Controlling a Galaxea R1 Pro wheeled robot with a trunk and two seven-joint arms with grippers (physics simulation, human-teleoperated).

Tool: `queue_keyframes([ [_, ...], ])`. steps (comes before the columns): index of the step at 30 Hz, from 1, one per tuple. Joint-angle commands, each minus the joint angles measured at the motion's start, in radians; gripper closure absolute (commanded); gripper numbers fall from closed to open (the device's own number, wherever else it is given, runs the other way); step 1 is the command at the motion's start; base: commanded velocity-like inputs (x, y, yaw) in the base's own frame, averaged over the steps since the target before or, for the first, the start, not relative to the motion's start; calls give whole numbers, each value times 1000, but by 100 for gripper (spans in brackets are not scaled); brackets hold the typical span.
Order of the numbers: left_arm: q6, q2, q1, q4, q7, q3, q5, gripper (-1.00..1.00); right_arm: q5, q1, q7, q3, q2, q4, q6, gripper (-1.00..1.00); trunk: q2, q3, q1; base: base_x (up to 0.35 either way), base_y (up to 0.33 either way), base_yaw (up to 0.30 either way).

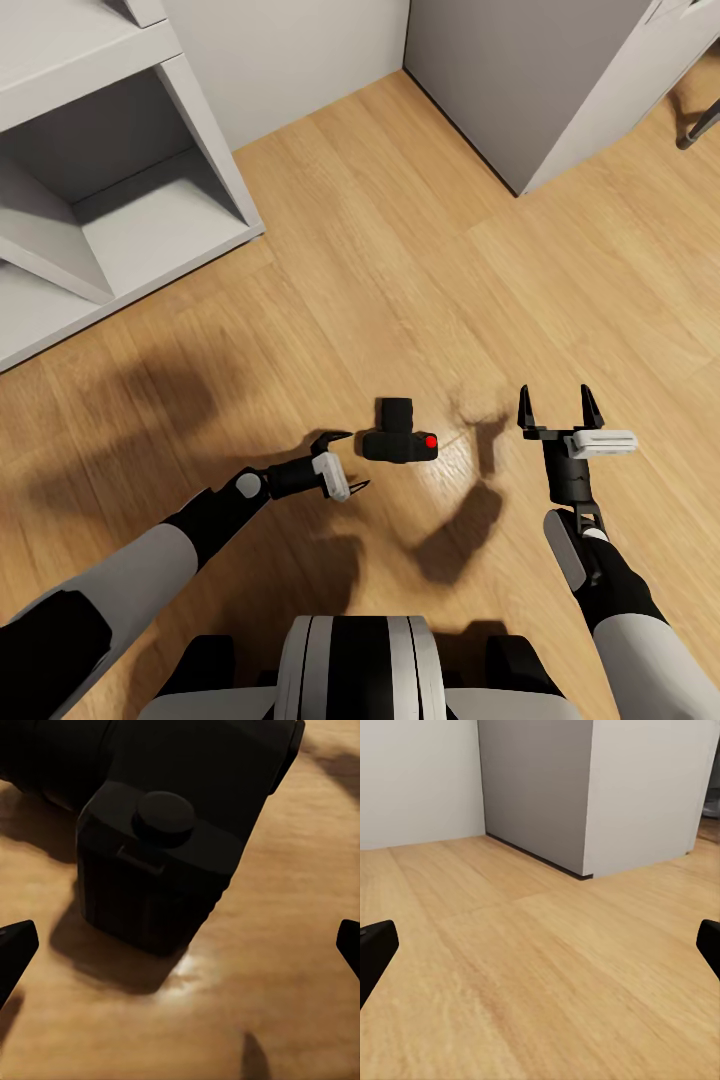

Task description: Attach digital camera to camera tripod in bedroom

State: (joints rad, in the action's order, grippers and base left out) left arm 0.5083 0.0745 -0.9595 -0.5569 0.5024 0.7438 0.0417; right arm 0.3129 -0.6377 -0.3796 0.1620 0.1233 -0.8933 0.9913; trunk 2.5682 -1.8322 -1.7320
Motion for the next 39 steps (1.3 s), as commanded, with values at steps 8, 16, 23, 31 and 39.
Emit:
queue_keyframes([
  [8,4,0,-1,0,-5,2,4,-100,9,0,-10,1,0,1,1,-100,0,0,0,0,0,0],
  [16,-26,-10,-1,-1,-7,2,4,-100,9,0,-10,1,0,1,1,-100,0,0,0,0,0,0],
  [23,-37,-13,-1,-1,-58,4,4,-100,9,0,-10,1,0,1,1,-100,0,0,0,0,0,0],
  [31,-40,-13,-1,0,-83,27,4,-100,9,0,-10,1,0,1,1,-100,0,0,0,0,0,0],
  [39,-40,-13,-1,0,-86,34,4,-100,9,0,-10,1,0,1,1,-100,0,0,0,0,0,0],
])
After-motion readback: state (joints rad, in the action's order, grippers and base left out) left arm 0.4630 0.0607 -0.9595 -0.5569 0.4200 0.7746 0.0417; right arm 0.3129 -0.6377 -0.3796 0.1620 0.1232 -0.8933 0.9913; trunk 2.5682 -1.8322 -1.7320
